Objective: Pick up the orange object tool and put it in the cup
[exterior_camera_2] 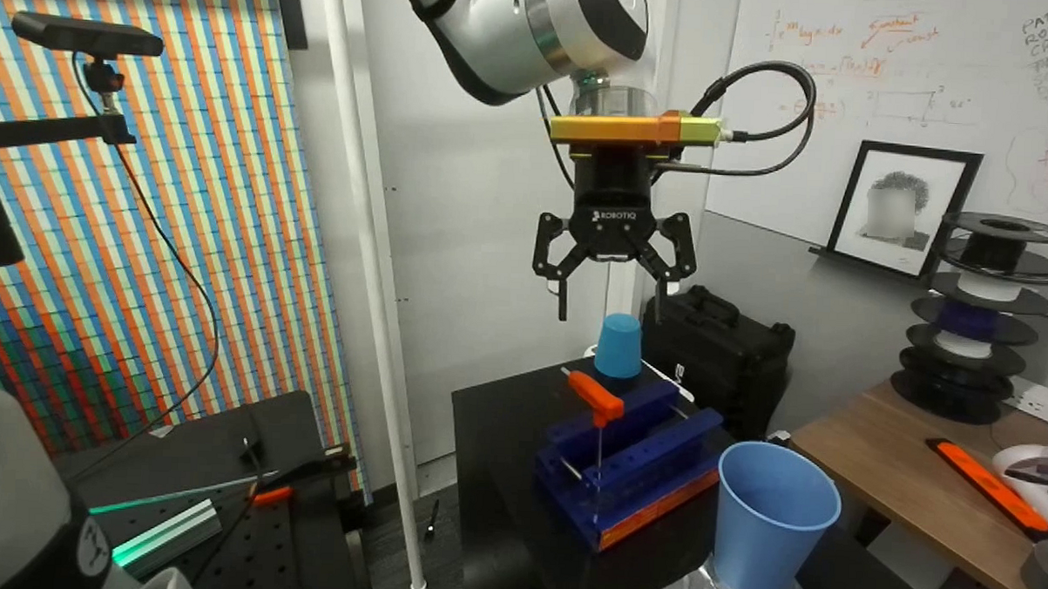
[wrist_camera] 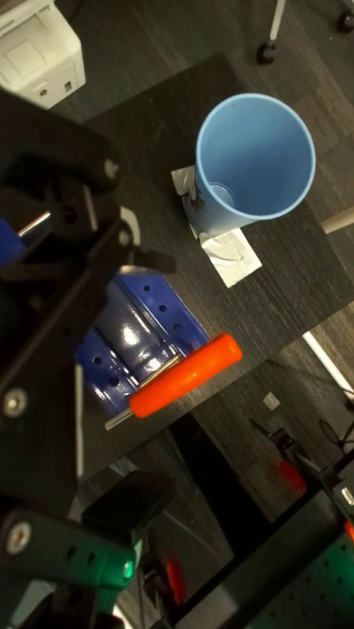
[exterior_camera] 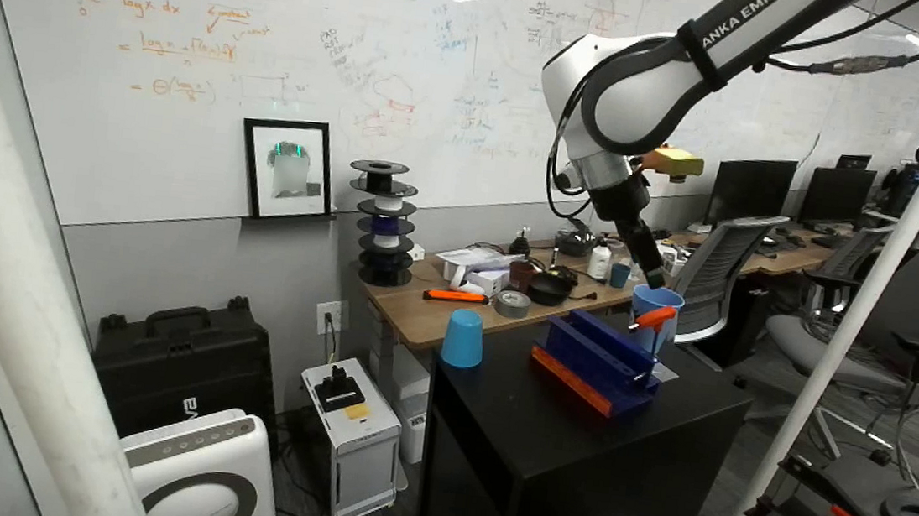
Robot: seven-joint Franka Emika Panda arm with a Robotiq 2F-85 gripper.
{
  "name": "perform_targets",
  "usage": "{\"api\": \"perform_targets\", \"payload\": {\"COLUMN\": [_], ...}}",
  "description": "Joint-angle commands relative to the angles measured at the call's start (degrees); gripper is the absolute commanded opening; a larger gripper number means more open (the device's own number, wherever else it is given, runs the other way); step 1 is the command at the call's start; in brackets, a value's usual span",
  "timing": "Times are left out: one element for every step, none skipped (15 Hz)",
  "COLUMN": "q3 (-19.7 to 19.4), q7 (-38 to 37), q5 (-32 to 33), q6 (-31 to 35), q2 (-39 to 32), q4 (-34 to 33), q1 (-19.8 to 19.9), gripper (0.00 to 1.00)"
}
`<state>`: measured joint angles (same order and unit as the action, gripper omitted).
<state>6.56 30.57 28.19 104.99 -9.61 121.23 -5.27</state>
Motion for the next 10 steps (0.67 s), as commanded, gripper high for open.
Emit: {"api": "perform_targets", "payload": {"q3": [0.50, 0.50, 0.47, 0.37, 0.19, -0.14, -0.47, -0.86, -1.24, -1.73], "q7": [6.85, 8.85, 11.01, 13.13, 14.65, 16.03, 17.01, 17.92, 18.90, 19.93], "q5": [3.82, 4.18, 4.30, 4.12, 3.87, 4.23, 4.49, 4.51, 4.41, 4.67], "q6": [7.20, 9.56, 11.73, 14.16, 15.94, 18.06, 19.53, 20.79, 21.89, 23.00], "q2": [3.03, 4.11, 5.05, 6.41, 7.51, 8.85, 9.69, 10.53, 11.48, 12.35], "q4": [6.72, 9.06, 11.07, 13.52, 15.50, 17.68, 19.20, 20.60, 21.89, 23.05], "q1": [0.30, 0.46, 0.59, 0.80, 0.89, 1.07, 1.18, 1.35, 1.54, 1.78], "gripper": [1.00, 1.00, 1.00, 1.00, 1.00, 1.00, 1.00, 1.00, 0.75, 0.74]}}
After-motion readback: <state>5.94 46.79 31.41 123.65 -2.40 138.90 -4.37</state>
